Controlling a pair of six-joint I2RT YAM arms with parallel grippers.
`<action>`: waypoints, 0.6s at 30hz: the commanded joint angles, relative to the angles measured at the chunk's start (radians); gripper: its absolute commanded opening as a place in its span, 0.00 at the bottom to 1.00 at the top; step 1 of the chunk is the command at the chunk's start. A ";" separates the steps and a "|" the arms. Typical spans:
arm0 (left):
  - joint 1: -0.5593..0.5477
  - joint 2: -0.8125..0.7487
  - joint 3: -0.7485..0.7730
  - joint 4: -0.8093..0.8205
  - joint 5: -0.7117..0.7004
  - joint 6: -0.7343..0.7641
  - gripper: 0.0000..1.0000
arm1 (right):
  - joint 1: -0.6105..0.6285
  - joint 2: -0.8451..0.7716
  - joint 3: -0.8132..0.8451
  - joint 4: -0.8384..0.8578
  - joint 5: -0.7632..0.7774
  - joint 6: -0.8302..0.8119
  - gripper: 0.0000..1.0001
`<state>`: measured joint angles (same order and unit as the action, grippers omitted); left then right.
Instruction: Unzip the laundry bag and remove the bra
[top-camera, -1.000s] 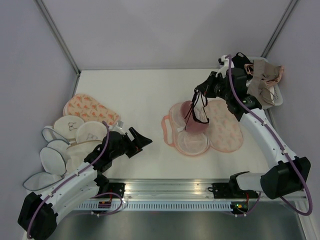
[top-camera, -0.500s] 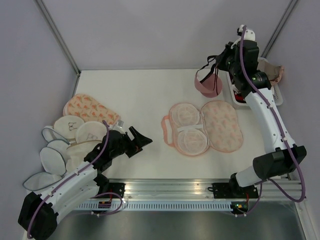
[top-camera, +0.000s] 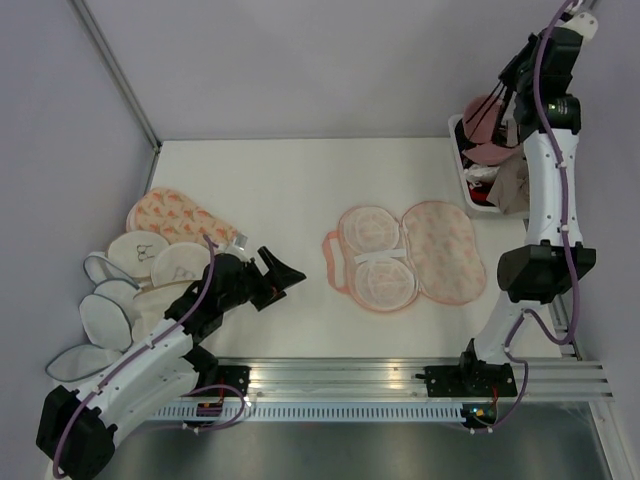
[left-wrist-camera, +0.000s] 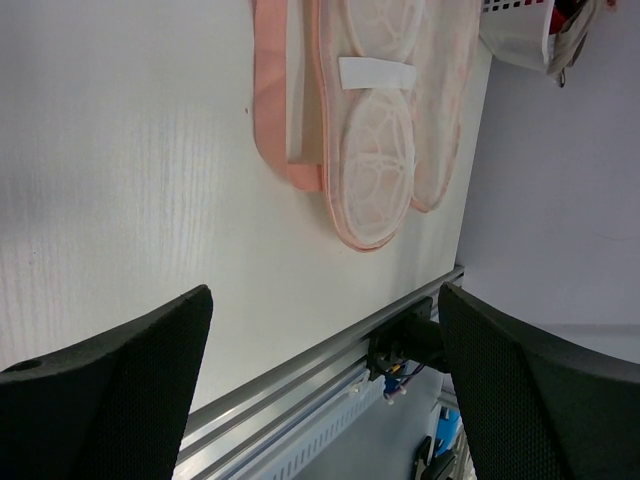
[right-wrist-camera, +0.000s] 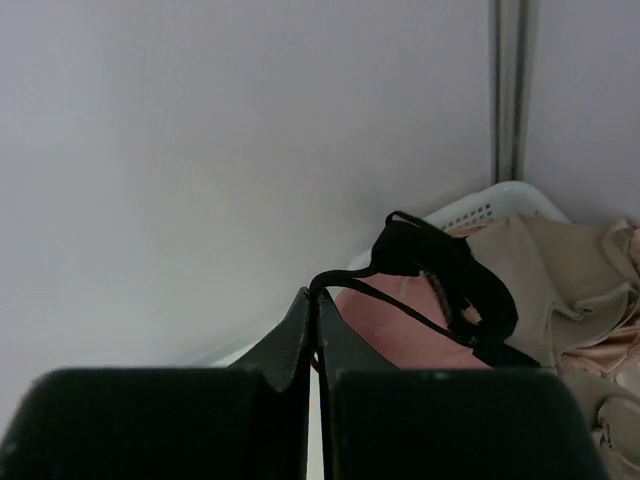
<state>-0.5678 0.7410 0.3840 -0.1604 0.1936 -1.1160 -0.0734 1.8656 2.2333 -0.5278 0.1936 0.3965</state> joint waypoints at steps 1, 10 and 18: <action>0.006 0.009 0.056 -0.024 0.013 0.035 0.96 | -0.058 0.029 0.091 0.017 0.018 0.038 0.00; 0.011 0.081 0.078 0.002 0.026 0.045 0.96 | -0.134 0.121 -0.006 0.057 -0.002 0.048 0.00; 0.014 0.081 0.047 0.039 0.049 0.039 0.95 | -0.132 0.156 -0.224 0.064 0.036 0.114 0.00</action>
<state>-0.5613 0.8272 0.4282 -0.1604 0.2169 -1.1053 -0.2085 2.0430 2.0705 -0.4709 0.1947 0.4625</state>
